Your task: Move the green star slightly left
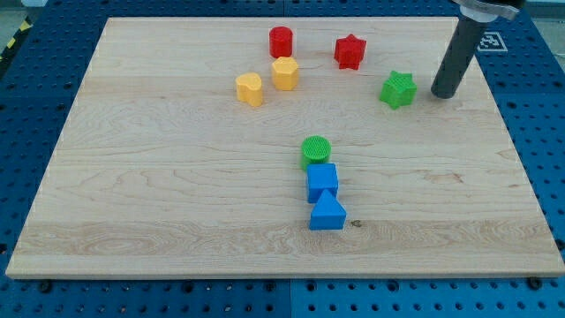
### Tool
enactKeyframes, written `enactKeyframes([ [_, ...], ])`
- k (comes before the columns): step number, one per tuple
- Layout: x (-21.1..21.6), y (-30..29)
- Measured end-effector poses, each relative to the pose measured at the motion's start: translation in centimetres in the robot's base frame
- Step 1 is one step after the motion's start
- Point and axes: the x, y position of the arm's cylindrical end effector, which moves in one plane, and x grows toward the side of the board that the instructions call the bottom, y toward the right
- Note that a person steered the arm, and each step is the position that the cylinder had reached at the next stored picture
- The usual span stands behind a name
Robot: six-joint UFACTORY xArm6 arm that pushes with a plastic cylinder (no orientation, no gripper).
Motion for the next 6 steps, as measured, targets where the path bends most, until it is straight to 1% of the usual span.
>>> enactKeyframes([
  [1,-0.1,-1.5],
  [3,-0.1,-6.4],
  [6,-0.6,-8.2],
])
